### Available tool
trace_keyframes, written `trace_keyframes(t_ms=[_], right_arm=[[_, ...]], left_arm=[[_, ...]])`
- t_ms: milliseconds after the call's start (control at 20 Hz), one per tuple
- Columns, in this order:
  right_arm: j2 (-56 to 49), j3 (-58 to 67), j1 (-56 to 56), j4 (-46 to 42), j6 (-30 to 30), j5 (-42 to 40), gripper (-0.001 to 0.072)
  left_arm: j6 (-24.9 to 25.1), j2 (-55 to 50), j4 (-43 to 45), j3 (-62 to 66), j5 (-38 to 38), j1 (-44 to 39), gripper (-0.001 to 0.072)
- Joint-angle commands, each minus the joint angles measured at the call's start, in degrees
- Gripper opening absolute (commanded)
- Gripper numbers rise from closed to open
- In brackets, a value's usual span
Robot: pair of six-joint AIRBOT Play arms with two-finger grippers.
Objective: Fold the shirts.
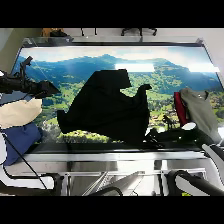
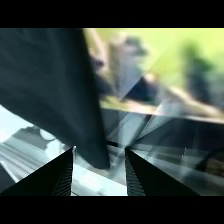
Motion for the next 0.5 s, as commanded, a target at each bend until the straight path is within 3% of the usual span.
trace_keyframes(t_ms=[0,150,250,300,350,450], right_arm=[[-1.8,-1.7,7.0,4.7,0.1,-8.7,0.0364],[-4.2,-1.6,7.6,10.6,-4.9,-10.2,0.0360],[-4.5,-0.8,7.6,13.8,-9.2,-9.7,0.0088],[-4.2,0.6,7.4,13.2,-9.2,-8.8,0.0080],[-3.8,2.5,6.5,11.7,-9.1,-6.9,0.0026],[-3.4,8.6,1.9,5.0,-7.0,-2.0,0.0026]], left_arm=[[-0.1,0.0,0.0,0.1,-0.2,0.0,0.0698],[-0.1,0.0,0.0,0.1,-0.2,0.0,0.0698],[-0.1,0.0,0.0,0.1,-1.0,0.0,0.0698],[-0.1,0.0,0.0,0.1,-1.7,0.0,0.0698],[-0.1,0.0,0.0,0.1,-2.5,0.0,0.0698],[-0.1,0.0,0.1,0.1,-4.3,-0.2,0.0698]])
